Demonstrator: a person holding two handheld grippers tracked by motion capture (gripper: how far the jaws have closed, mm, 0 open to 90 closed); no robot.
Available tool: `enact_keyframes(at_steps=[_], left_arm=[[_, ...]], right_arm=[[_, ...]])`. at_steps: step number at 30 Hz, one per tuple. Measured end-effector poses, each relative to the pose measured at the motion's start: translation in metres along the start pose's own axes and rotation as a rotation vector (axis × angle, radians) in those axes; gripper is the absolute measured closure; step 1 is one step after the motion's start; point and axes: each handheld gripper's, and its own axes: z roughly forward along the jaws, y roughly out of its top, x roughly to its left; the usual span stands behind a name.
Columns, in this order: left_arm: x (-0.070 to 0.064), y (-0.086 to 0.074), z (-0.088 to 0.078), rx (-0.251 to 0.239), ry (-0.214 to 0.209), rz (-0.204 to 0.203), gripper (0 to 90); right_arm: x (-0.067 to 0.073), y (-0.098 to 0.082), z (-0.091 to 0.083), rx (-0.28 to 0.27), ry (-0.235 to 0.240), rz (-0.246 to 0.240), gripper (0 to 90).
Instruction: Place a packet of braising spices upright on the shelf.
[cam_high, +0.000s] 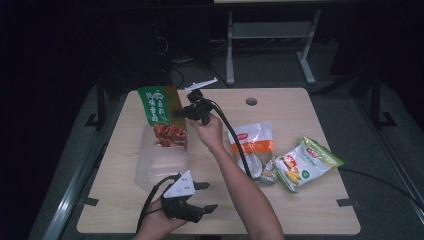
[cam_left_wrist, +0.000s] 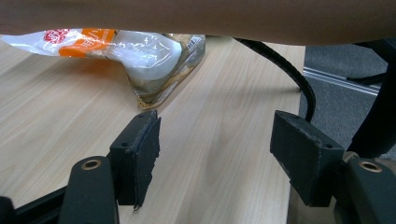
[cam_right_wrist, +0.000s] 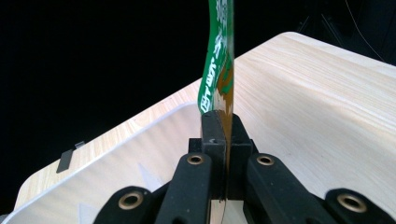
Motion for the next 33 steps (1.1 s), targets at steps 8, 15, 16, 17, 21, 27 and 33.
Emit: enact_keyframes(at_steps=[8,15,16,17,21,27,33], left_arm=[[0.0,0.0,0.0,0.0,0.002,0.0,32.4],[0.001,0.0,-0.001,0.0,0.006,0.0,32.4],[0.001,0.0,-0.001,0.003,0.005,-0.001,32.4],[0.001,0.0,0.0,0.003,0.006,-0.001,32.3],[0.001,0.001,0.0,0.004,0.007,-0.001,32.2],[0.002,0.001,-0.001,0.005,0.012,-0.008,30.7],[0.002,0.001,0.002,0.011,0.015,-0.01,29.7]], right_arm=[[-0.004,-0.008,-0.003,0.019,-0.018,-0.01,89.4],[-0.003,-0.005,-0.008,0.046,-0.042,-0.02,80.0],[-0.003,-0.005,-0.01,0.043,-0.04,-0.018,79.5],[-0.004,-0.004,-0.013,0.045,-0.041,-0.021,77.6],[-0.004,-0.003,-0.023,0.055,-0.056,-0.02,67.9],[-0.003,-0.004,-0.044,0.057,-0.053,-0.008,61.8],[-0.001,-0.011,-0.065,0.061,-0.033,-0.007,57.5]])
